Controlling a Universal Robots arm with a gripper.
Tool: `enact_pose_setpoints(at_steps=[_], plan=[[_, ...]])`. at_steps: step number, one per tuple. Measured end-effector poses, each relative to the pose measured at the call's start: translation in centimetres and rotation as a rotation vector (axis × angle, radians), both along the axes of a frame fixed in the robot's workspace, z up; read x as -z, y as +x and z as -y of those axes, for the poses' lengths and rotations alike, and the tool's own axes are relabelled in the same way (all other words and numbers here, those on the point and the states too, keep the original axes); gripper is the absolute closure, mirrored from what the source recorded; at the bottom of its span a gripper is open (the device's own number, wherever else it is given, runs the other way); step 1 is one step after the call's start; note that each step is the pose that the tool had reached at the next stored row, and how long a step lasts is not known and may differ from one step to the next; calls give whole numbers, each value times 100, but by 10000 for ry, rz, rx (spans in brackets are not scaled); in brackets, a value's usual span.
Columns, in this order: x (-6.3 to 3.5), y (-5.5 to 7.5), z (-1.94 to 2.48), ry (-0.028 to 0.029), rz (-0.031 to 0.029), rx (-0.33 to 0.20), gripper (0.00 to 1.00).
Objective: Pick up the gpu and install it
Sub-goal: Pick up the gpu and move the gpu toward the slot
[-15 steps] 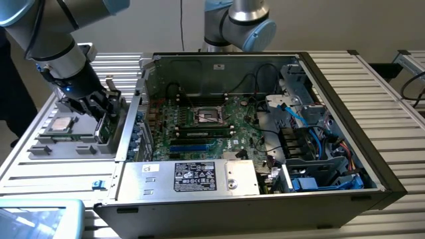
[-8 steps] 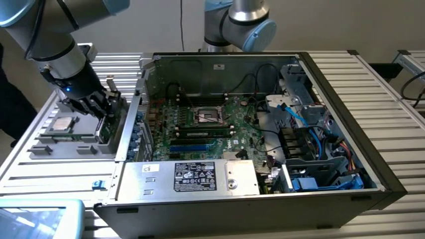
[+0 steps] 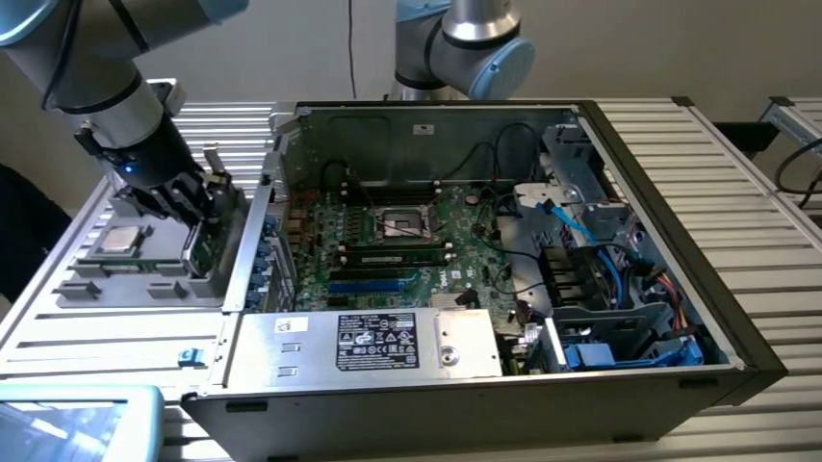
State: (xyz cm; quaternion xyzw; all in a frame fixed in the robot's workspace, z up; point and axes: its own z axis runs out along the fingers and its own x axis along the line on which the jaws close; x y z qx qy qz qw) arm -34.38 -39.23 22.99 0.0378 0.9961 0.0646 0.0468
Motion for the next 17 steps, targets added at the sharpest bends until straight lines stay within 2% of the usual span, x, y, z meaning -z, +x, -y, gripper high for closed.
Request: enact_pose_setpoints(at_steps=[3,7,10,13,17], plan=[[-64,-14,2,85,-26,8,72],[-126,-45,4,214,-129,13,72],[-189,-63,8,300,-173,21,72],[-275,-76,14,335,-210,26,72],[-443,-79,27,336,-237,32,72]])
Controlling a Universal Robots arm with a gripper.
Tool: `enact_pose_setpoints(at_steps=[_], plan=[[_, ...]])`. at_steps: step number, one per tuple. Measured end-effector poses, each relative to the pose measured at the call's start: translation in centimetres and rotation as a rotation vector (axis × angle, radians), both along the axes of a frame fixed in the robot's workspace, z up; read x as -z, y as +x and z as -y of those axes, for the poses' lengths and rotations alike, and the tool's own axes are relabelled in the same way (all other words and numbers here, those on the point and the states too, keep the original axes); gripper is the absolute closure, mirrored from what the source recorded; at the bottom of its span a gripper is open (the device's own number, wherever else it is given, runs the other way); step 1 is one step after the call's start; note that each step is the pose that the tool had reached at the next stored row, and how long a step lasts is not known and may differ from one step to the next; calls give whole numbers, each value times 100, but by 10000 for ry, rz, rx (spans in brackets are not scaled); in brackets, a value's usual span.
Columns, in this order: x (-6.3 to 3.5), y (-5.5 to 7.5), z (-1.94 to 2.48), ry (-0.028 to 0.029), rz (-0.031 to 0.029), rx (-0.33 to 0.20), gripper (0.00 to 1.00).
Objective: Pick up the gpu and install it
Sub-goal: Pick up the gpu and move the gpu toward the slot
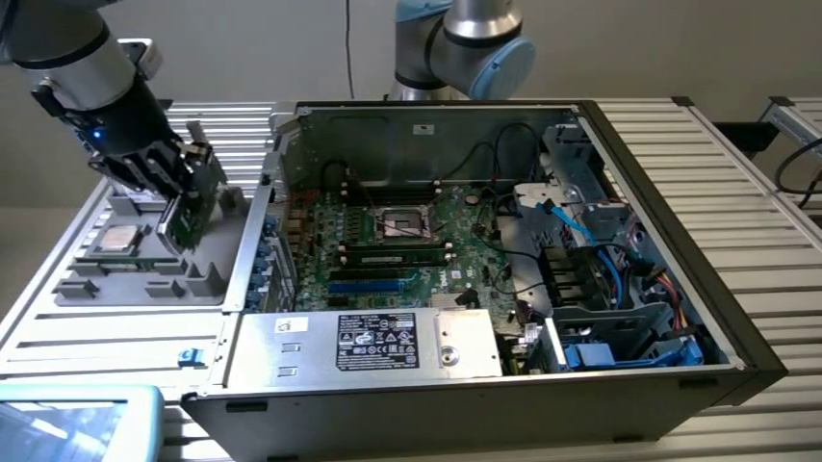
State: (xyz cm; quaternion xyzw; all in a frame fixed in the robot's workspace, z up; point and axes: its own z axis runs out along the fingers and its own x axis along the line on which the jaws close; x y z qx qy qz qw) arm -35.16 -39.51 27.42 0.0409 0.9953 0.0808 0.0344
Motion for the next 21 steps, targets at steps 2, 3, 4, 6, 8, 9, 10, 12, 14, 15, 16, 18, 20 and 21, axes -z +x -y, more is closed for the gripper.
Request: enact_pose_setpoints(at_steps=[2,3,4,6,8,9,10,12,14,15,16,18,20,21], plan=[[-92,0,5,0,-11,5,72],[-137,0,7,1,-16,7,72],[-183,0,9,1,-22,8,72],[-272,0,12,0,-30,12,72],[-364,0,16,0,-40,18,72],[-409,1,17,0,-46,24,72],[-455,3,19,0,-51,31,72],[-545,8,22,1,-60,48,72],[-636,12,27,1,-80,71,72],[-681,14,29,1,-93,82,72],[-729,15,32,1,-110,94,72],[-819,22,35,1,-140,108,72],[-909,34,37,0,-172,111,72],[-956,42,37,1,-191,112,72]])
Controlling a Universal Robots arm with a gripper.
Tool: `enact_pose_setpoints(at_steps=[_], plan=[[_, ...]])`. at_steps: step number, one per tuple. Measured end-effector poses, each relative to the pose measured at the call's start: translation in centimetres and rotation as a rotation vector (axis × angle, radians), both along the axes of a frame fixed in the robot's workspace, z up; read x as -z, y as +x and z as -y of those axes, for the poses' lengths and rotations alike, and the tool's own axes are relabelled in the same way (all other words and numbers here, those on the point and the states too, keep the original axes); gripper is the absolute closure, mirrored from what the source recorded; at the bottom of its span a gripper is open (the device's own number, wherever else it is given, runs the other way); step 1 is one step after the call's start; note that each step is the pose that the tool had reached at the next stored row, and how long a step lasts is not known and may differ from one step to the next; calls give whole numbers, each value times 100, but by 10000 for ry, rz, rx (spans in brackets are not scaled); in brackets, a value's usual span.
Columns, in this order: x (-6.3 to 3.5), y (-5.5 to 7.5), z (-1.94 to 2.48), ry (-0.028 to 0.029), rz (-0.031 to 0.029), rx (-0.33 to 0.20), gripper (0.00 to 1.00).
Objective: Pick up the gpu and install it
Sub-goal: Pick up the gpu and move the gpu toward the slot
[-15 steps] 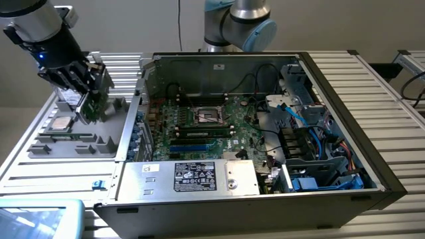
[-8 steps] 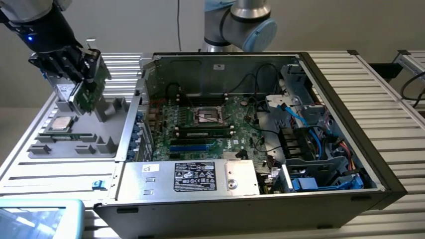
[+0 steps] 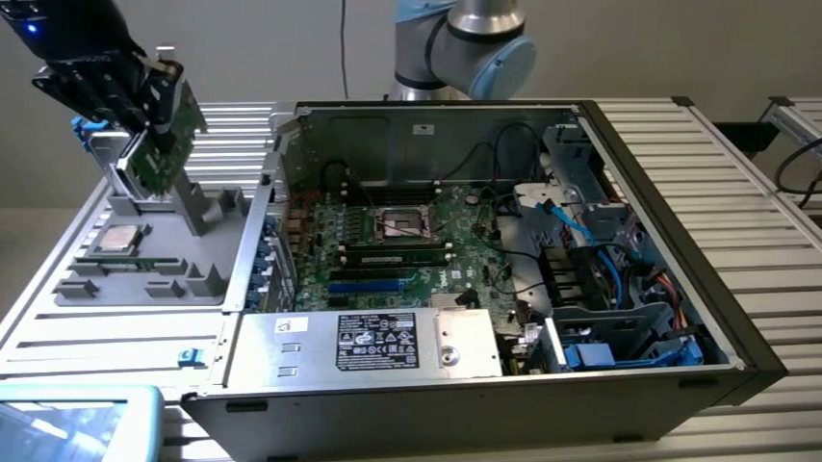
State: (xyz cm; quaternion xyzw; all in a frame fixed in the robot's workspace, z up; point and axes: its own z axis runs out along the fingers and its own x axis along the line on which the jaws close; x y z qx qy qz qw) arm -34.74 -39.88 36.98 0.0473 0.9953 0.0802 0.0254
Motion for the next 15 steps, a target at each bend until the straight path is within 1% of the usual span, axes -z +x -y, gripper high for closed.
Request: enact_pose_setpoints(at_steps=[4,8,13,14,15], plan=[[-179,39,3,0,-94,0,72],[-338,91,6,0,-225,0,72],[-519,171,10,-1,-414,-1,72],[-549,185,10,-1,-456,0,72],[-577,201,11,0,-512,1,72]])
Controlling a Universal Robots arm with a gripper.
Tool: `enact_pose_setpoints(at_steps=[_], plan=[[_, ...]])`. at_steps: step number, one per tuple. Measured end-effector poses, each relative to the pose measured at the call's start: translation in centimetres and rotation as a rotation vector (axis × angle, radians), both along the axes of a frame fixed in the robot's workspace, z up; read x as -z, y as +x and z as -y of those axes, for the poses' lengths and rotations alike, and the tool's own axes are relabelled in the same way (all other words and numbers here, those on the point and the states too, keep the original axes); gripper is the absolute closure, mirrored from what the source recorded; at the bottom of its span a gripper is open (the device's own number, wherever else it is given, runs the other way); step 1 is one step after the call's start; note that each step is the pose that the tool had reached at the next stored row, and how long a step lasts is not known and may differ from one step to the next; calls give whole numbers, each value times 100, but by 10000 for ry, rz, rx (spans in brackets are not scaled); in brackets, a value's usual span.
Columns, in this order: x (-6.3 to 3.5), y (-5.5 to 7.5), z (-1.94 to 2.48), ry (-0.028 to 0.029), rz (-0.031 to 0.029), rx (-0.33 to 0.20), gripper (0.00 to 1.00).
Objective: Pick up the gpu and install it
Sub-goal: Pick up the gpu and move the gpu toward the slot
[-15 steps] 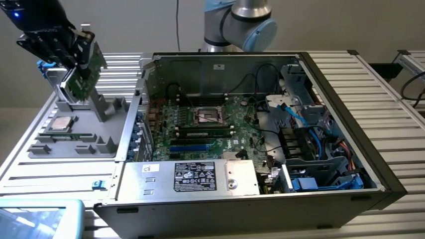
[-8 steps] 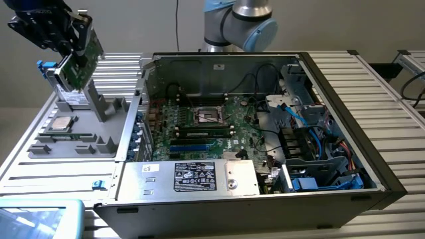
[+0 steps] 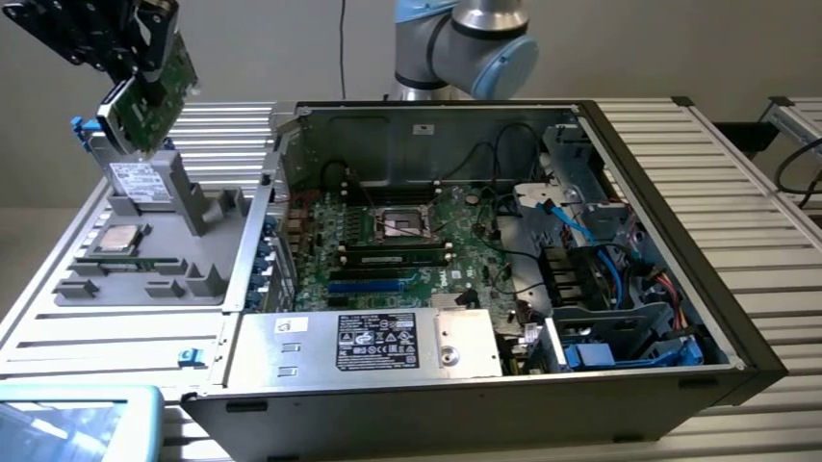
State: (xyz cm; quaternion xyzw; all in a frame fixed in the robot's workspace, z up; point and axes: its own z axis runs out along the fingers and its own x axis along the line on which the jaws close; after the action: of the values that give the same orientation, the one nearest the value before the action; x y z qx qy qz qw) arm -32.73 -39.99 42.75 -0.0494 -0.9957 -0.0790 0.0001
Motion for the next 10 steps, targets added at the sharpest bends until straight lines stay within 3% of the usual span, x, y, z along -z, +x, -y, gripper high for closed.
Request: enact_pose_setpoints(at_steps=[2,7,10], plan=[[-32,40,2,0,-123,0,72],[-85,161,31,-1,-510,-1,72],[-101,292,54,-1,-568,-1,72]])
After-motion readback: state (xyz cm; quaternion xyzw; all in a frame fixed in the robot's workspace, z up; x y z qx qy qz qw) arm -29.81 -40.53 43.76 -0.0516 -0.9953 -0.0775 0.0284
